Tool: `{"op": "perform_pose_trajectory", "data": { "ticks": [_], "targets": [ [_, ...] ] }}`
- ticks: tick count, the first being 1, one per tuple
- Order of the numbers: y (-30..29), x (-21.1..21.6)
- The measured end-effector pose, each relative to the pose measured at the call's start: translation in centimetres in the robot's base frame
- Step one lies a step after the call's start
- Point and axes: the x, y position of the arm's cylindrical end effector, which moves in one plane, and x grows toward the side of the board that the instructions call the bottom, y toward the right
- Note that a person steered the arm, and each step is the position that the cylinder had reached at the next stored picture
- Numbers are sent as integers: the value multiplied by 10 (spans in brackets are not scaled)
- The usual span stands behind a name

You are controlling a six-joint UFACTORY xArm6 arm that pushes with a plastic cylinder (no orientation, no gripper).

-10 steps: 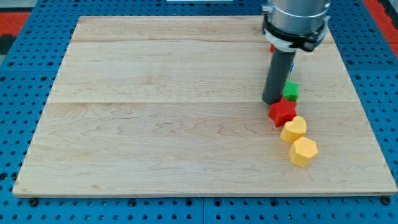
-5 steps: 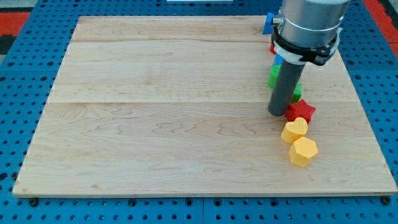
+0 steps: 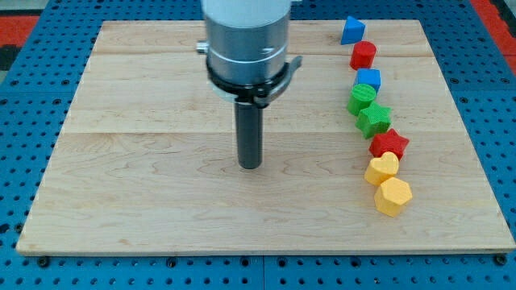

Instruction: Adjust the yellow hexagonred stargreen circlegreen star in a vertical line

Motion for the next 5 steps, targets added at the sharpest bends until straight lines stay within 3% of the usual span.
{"op": "perform_pose_trajectory", "data": {
  "ticks": [2, 4, 5],
  "targets": [
    [88, -84],
    [145, -106],
    [146, -106]
  ]
}}
